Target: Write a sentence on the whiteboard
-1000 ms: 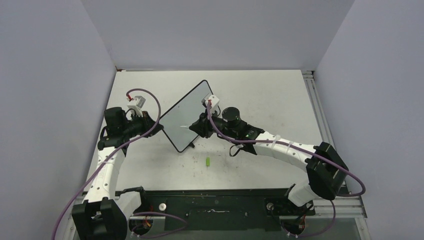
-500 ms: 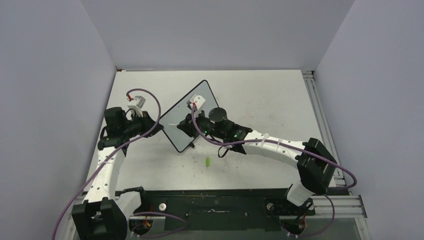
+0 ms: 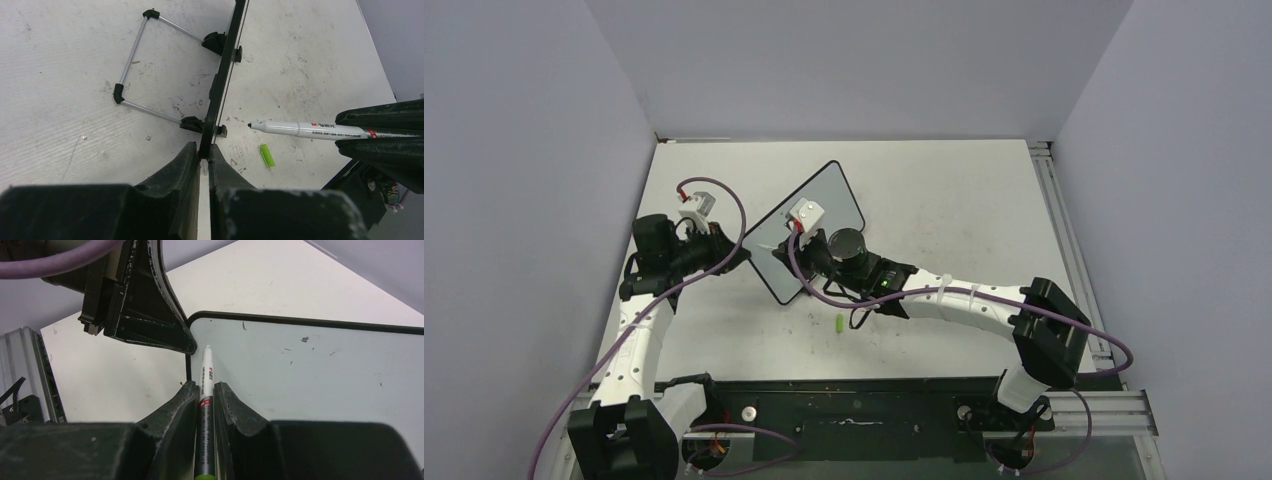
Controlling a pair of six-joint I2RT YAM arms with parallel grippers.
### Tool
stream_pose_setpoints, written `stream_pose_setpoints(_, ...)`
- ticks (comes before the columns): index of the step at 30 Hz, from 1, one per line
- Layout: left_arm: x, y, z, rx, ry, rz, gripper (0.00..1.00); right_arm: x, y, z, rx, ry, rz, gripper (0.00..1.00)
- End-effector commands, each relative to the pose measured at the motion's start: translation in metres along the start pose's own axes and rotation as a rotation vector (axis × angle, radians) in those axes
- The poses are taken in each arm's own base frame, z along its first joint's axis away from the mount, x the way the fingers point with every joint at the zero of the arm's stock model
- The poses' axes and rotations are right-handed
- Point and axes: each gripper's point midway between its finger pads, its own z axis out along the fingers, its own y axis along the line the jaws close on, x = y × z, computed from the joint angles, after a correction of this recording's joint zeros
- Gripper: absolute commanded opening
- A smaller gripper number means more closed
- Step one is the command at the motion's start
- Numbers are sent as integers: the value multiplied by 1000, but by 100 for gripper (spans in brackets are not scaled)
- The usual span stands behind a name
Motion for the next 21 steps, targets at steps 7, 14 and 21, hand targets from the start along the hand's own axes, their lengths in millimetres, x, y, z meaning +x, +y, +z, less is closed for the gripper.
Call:
stream_pose_setpoints(7,-27,-9,-6,10,-69,57,0,-33,1,13,26,-104,-39,5)
stream_pose_setpoints(14,-27,-9,-6,11,-69,57,0,-31,2,18,34,-105,-48,5)
stream_pose_setpoints(21,-28,-9,-7,10,-71,58,0,-29,0,19,61,-111,-59,5)
